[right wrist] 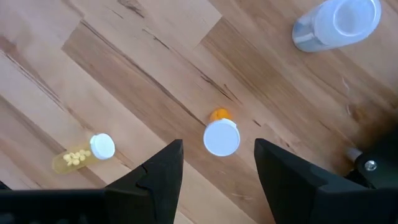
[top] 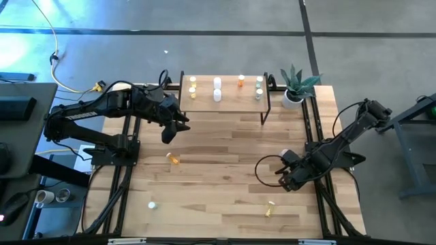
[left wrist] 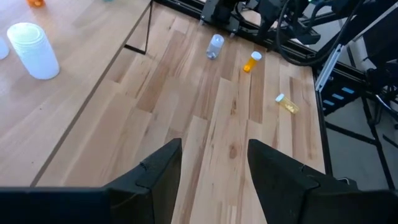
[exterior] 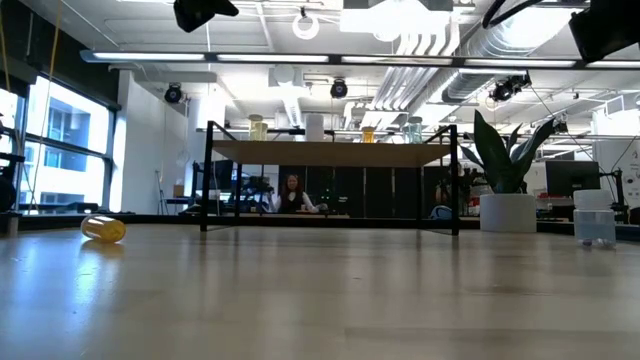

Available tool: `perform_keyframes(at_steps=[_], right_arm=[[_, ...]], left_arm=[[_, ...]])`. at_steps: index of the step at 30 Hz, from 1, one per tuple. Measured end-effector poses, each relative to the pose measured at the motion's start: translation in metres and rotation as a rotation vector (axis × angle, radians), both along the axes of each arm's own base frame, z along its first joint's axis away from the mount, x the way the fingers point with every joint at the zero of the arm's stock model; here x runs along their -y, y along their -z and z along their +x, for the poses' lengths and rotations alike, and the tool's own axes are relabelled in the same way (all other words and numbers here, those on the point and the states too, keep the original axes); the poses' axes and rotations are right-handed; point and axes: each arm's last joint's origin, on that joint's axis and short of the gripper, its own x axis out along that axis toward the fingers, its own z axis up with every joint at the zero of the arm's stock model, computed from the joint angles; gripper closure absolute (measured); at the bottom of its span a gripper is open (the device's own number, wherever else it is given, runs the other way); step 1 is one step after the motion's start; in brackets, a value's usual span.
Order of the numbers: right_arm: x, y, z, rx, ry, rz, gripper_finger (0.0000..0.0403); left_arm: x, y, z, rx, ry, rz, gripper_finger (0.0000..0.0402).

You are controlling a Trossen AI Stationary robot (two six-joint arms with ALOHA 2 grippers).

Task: Pick and place medicine bottles onto shelf by color
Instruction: Put the right orange medicine bottle on the shelf aligned with the other orange medicine bottle

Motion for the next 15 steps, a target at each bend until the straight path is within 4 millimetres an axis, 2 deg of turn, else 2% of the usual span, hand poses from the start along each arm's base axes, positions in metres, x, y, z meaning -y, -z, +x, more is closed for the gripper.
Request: perform_keyframes(at_steps=[15], right_arm=[[-0.012, 0.026, 0.015, -0.130, 0.009, -0.029, 0.0213]], left_arm=[[0.000, 0.000, 0.000, 0.000, 0.000, 0.000, 0.0227]])
